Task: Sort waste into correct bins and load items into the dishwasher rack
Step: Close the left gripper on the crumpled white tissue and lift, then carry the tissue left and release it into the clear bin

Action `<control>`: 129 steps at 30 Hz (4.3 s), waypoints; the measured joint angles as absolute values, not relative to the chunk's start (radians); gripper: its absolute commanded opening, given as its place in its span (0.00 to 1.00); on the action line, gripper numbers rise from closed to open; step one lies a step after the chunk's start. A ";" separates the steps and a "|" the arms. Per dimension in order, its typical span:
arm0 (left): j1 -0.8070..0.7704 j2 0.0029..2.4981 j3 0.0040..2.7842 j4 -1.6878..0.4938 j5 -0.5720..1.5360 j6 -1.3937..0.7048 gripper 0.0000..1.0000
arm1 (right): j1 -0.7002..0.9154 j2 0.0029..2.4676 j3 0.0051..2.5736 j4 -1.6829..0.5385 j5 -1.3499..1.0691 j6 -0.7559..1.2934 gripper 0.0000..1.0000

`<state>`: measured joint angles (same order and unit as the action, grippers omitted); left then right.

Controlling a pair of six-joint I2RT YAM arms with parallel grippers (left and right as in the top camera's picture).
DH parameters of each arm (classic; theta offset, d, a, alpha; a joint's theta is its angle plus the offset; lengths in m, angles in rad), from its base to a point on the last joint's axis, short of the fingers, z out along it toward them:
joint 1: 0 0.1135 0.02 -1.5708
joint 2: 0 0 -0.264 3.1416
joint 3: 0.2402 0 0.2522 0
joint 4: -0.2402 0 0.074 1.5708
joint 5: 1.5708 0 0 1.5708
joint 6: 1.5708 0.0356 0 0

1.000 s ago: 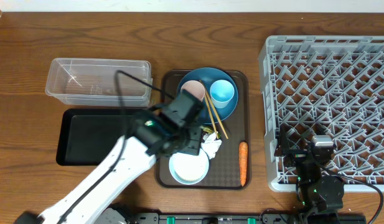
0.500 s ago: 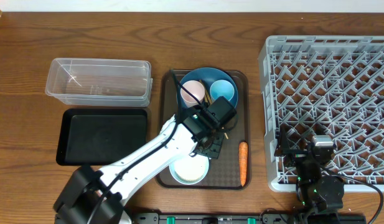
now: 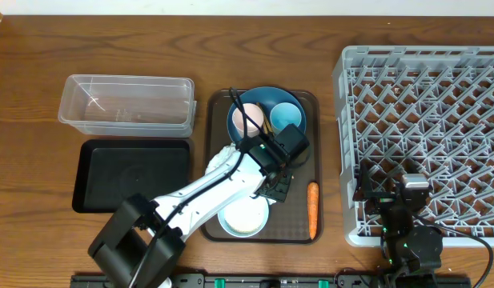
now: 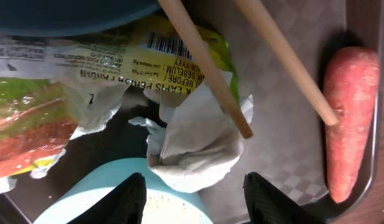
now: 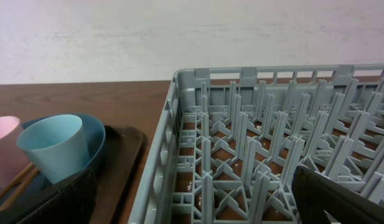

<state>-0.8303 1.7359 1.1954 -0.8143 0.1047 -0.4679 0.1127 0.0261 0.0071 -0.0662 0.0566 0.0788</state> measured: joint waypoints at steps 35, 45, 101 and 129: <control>-0.830 1.766 1.122 -0.709 0.097 -0.472 0.06 | 0.113 0.026 0.007 -0.066 0.057 0.079 0.99; -0.825 1.664 1.122 -0.724 0.097 -0.471 0.06 | 0.113 0.026 0.007 -0.066 0.057 0.079 0.99; -0.117 1.605 1.122 -0.447 -0.135 -0.445 0.07 | 0.113 0.026 0.007 -0.066 0.057 0.079 0.99; -0.115 1.605 1.122 -0.550 0.171 -0.445 0.07 | 0.113 0.026 0.007 -0.066 0.057 0.079 0.99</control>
